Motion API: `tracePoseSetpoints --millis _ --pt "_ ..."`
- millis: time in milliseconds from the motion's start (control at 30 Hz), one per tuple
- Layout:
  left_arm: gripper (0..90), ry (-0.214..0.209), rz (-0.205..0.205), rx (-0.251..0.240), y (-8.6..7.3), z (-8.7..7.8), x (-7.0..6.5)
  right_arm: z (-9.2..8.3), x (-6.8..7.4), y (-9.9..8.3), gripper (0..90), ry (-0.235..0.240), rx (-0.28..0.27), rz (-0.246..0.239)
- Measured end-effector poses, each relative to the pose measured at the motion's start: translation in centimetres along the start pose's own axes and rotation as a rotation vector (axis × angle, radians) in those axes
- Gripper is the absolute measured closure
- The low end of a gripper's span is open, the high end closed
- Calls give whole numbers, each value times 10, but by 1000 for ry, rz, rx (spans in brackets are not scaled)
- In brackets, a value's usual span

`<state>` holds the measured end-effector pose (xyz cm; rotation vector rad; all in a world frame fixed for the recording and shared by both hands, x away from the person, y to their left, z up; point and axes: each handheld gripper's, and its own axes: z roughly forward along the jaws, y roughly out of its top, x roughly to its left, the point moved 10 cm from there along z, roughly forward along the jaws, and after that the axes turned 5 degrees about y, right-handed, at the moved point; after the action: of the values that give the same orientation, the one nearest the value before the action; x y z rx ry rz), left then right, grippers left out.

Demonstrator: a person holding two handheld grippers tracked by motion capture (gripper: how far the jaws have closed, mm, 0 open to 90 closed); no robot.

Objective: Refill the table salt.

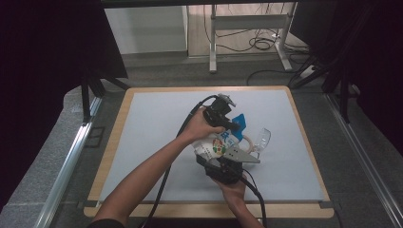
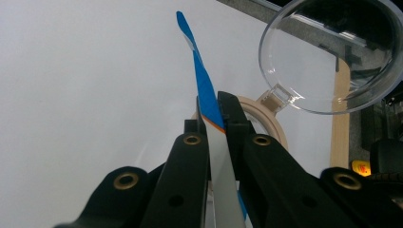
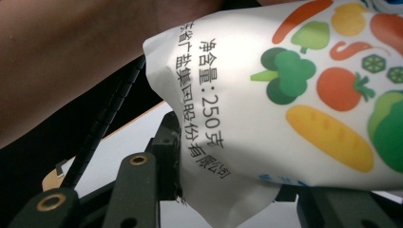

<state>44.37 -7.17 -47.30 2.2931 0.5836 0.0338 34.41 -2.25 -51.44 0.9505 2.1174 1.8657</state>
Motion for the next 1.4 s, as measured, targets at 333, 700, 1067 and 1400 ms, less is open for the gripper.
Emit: tracePoseSetpoints --millis 333,700,1067,1400 --pt "898 5 -1 8 0 2 0 0 0 1 569 0 -8 13" --pt "898 6 5 11 2 3 -2 -1 0 3 570 0 -19 23" --pt "898 6 0 9 2 2 -2 -1 0 3 571 2 -20 20" --pt "898 7 4 13 0 2 -2 -1 1 3 571 3 -19 18"
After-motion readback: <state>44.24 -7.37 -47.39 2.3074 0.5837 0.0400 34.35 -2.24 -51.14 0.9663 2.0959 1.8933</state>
